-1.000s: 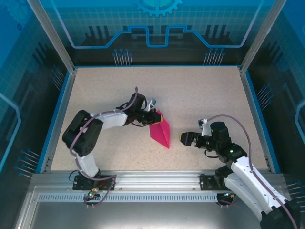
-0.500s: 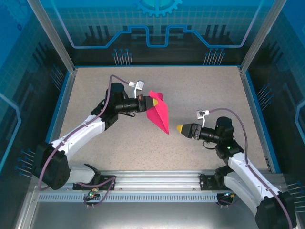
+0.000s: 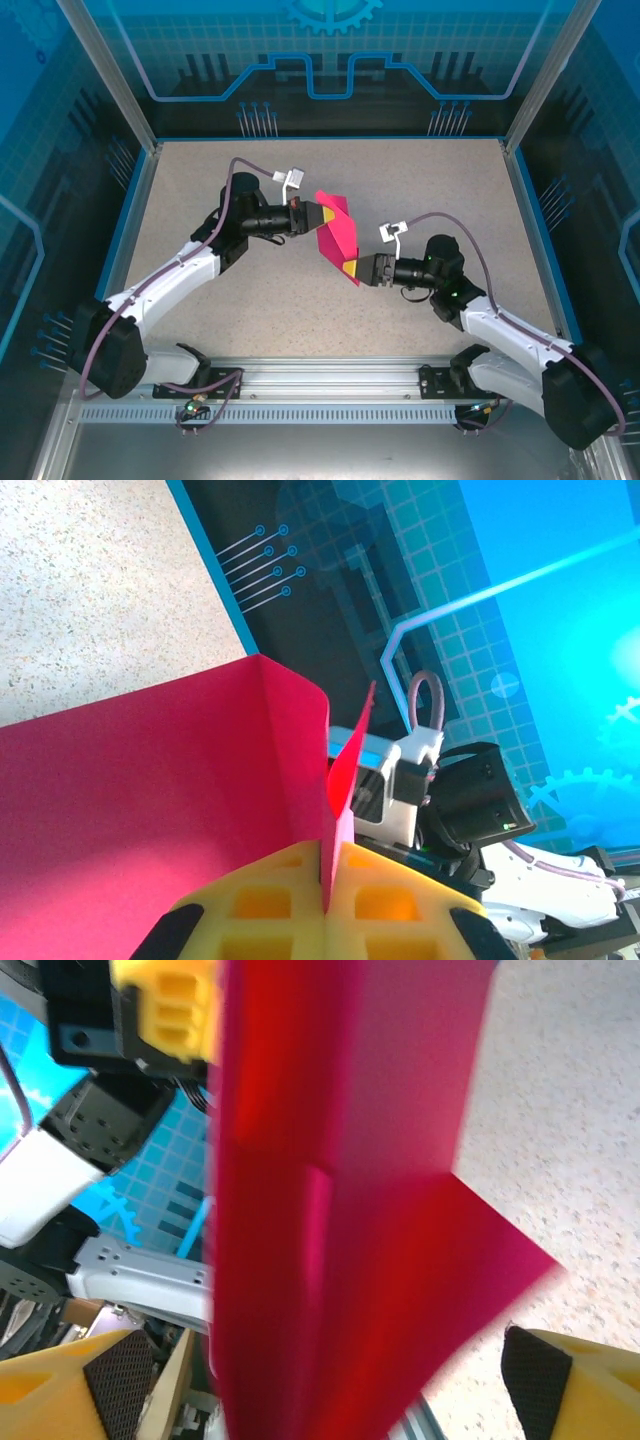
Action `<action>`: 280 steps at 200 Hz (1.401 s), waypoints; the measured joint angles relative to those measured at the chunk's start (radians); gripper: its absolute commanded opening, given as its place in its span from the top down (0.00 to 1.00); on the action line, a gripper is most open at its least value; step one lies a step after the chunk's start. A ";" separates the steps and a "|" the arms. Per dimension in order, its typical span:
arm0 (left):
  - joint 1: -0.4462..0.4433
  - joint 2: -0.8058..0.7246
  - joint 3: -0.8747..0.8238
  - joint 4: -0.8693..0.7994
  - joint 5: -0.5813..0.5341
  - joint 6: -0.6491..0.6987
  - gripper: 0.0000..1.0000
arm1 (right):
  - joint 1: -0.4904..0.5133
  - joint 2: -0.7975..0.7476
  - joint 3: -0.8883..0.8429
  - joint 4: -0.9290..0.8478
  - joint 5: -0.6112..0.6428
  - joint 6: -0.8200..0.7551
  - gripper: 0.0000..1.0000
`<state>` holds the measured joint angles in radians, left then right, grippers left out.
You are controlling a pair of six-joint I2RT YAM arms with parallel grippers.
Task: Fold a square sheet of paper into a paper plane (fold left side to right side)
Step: Turn over the paper at the center of the table.
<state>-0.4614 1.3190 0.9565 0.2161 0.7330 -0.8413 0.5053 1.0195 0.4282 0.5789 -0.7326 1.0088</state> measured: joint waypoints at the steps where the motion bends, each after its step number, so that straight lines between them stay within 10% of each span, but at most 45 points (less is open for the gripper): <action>1: 0.000 0.000 0.000 0.000 0.000 0.000 0.97 | 0.000 0.000 0.001 0.001 0.000 -0.001 0.17; 69: -0.013 0.000 0.000 -0.002 0.006 -0.016 0.94 | 0.006 -0.008 0.027 0.015 0.014 -0.003 0.77; 170: -0.010 -0.076 0.037 -0.341 -0.140 0.209 0.34 | 0.007 -0.135 0.152 -0.587 0.216 -0.288 0.98; 224: -0.007 -0.298 0.040 -0.580 -0.455 0.333 0.27 | 0.240 0.031 0.500 -1.146 0.777 -0.514 1.00; 280: -0.005 -0.468 0.000 -0.679 -0.674 0.352 0.23 | 0.520 0.670 0.936 -1.680 1.463 -0.456 0.99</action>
<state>-0.4664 0.8509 0.9562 -0.4629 0.0589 -0.4892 1.0248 1.6894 1.3640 -1.1015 0.7300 0.5529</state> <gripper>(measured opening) 0.767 0.043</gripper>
